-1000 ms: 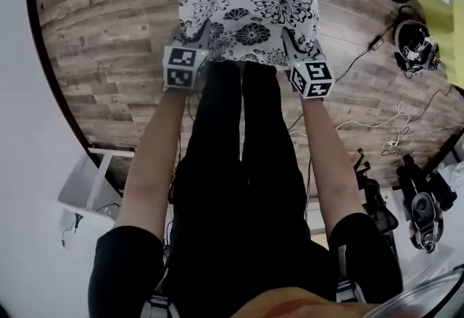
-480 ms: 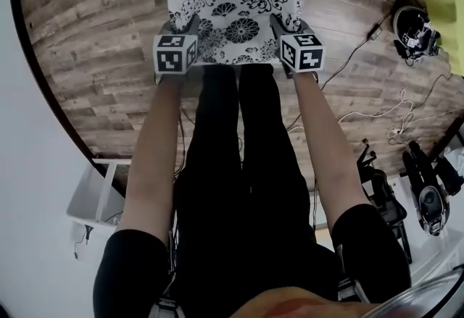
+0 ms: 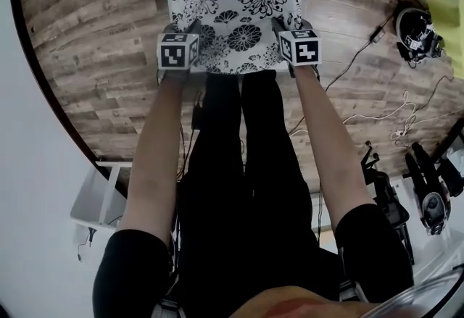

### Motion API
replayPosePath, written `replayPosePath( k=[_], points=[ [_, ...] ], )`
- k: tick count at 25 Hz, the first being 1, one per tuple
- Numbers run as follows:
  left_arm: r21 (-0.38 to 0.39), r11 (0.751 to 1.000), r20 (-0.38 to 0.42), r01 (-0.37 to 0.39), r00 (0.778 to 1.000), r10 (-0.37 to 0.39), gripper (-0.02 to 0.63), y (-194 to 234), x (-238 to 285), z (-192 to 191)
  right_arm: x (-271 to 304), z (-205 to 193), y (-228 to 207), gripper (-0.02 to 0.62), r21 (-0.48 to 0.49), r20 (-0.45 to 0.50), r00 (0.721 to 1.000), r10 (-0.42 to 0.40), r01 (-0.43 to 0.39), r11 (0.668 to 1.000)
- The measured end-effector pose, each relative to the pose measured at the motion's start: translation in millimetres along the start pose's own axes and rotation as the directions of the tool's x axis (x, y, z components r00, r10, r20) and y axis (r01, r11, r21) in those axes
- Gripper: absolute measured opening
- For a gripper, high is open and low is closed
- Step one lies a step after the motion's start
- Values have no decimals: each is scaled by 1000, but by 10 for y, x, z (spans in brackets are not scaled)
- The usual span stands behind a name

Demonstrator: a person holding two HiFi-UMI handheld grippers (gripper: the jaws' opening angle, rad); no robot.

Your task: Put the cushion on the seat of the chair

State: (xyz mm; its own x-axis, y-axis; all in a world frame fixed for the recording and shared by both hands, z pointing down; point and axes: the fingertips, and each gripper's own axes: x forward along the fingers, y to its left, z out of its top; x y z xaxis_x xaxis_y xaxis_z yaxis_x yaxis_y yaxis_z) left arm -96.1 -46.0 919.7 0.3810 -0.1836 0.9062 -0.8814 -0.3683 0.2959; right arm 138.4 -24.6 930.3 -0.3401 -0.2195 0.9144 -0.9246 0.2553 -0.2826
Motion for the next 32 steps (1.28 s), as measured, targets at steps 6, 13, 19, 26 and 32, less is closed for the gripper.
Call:
replayPosePath(
  k=[6, 13, 19, 26, 32],
  points=[
    [-26, 999, 2, -19, 1000, 20, 141, 77, -6, -12, -3, -23, -93, 205, -4, -2, 998, -57, 57, 998],
    [-34, 998, 4, -62, 998, 62, 204, 183, 3, -23, 1, -37, -197, 263, 29, -1, 996, -86, 86, 996],
    [-51, 992, 3, -117, 993, 118, 286, 301, 22, -58, 5, -67, -335, 312, 53, -3, 994, -110, 110, 993],
    [-104, 984, 6, -144, 989, 145, 356, 418, 5, -114, 6, -130, -459, 331, 81, -8, 991, -130, 131, 988],
    [-131, 975, 50, -182, 981, 190, 377, 507, -143, -74, -105, -89, -523, 333, 91, 16, 989, -145, 143, 985]
  ],
)
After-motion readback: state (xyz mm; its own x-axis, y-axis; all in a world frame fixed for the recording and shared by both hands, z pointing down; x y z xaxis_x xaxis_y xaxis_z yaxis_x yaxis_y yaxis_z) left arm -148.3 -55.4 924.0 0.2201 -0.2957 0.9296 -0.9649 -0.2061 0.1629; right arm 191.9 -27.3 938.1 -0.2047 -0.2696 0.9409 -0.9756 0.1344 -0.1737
